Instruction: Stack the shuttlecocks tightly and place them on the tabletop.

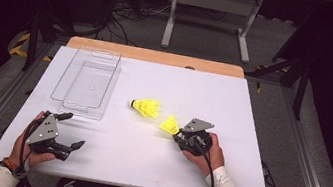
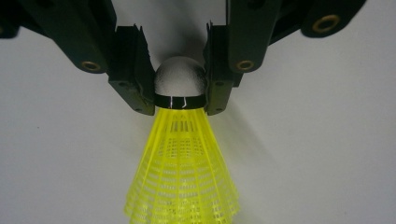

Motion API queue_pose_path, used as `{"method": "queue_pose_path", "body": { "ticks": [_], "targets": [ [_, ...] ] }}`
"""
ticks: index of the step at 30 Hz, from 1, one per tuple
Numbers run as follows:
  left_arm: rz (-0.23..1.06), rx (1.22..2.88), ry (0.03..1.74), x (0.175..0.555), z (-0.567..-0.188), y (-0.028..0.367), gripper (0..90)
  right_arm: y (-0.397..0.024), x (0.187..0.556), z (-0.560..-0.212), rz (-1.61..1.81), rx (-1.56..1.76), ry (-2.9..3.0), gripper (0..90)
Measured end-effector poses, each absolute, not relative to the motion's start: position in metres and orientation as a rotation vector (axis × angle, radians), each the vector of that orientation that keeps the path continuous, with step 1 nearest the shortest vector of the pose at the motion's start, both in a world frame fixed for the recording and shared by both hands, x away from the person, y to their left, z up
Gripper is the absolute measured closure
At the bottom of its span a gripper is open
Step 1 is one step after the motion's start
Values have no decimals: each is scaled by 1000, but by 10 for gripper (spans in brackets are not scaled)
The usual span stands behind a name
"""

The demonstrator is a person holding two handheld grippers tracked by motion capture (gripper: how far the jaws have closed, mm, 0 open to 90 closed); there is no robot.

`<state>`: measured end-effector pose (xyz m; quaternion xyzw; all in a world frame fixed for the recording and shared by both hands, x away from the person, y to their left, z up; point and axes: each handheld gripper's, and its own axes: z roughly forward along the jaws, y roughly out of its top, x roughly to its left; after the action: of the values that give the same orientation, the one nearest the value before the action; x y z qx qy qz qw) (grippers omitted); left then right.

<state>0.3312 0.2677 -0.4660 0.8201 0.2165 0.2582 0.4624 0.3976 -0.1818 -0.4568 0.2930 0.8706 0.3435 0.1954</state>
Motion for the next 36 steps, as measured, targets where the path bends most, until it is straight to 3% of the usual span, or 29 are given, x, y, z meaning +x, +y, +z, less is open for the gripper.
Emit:
{"method": "queue_pose_path", "body": {
  "ticks": [9, 10, 22, 27, 36],
  "targets": [
    [635, 2016, 533, 331, -466, 268, 53, -181, 399, -458, 948, 829, 2455, 600],
    [636, 2017, 533, 331, -466, 267, 53, -180, 400, -459, 937, 831, 2468, 546],
    [631, 2018, 536, 332, -467, 266, 53, -169, 409, -452, 935, 821, 2478, 310],
    [629, 2017, 538, 332, -467, 266, 53, -155, 420, -450, 908, 834, 2497, 160],
    [625, 2017, 536, 333, -467, 267, 53, -137, 440, -451, 869, 855, 2538, 146]
  ]
}}
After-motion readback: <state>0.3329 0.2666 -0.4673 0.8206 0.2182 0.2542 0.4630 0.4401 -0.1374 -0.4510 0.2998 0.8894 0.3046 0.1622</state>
